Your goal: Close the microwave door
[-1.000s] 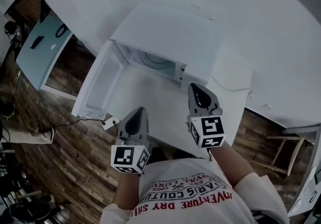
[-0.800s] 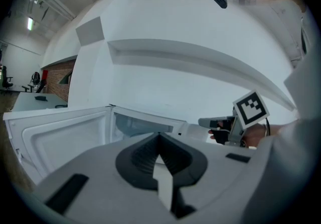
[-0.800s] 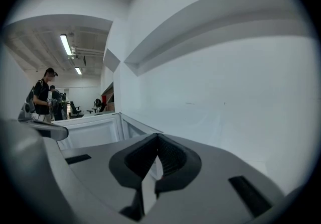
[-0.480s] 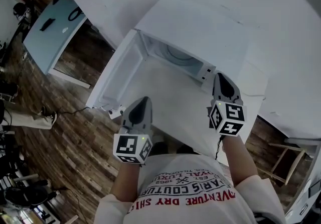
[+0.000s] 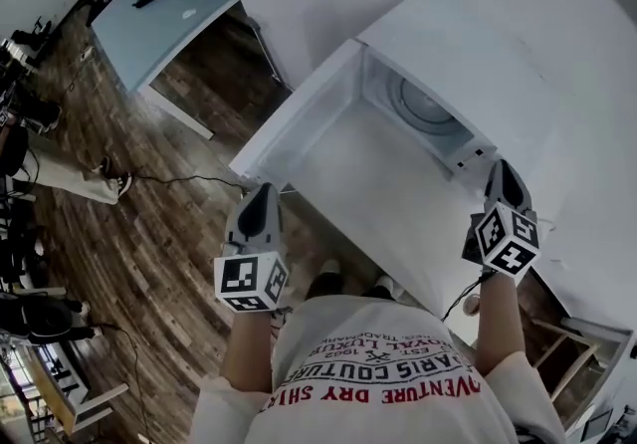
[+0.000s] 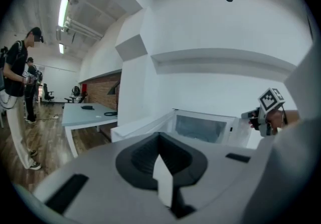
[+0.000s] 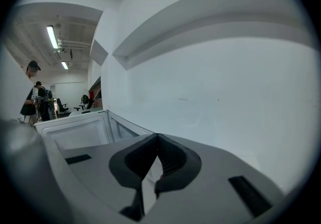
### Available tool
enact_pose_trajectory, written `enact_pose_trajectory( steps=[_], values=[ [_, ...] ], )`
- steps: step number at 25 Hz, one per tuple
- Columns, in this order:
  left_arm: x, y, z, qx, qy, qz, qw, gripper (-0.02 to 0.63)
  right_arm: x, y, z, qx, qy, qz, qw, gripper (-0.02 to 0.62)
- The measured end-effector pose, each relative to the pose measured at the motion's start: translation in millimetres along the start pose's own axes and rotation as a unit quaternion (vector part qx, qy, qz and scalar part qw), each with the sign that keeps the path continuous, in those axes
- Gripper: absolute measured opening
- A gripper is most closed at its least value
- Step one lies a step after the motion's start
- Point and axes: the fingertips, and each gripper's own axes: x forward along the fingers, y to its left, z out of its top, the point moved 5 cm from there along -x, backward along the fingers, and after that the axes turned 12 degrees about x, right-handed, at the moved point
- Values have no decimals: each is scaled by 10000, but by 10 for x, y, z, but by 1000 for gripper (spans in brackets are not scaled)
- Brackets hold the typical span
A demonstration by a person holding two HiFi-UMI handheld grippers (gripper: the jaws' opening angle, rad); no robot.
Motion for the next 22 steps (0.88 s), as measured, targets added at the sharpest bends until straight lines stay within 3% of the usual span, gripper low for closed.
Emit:
enact_pose_trajectory(
  steps=[4,8,12,22],
  values=[
    [-166,511,-182,-138,117,490,9986,2,-51,53,2,-34,-2,-84,10000,12],
    [-105,864,-314,-297,214,637,9973,2,-86,76,1,-39,-67,-250,9997,12],
    [-3,1039,-379,-484,208,517,9973,2,-86,97,8,-62,-53,-321,9995,12],
    [269,1169,-324,-344,70,-35,9994,2,-75,148,-6,17,-112,-547,9984,12]
  ],
)
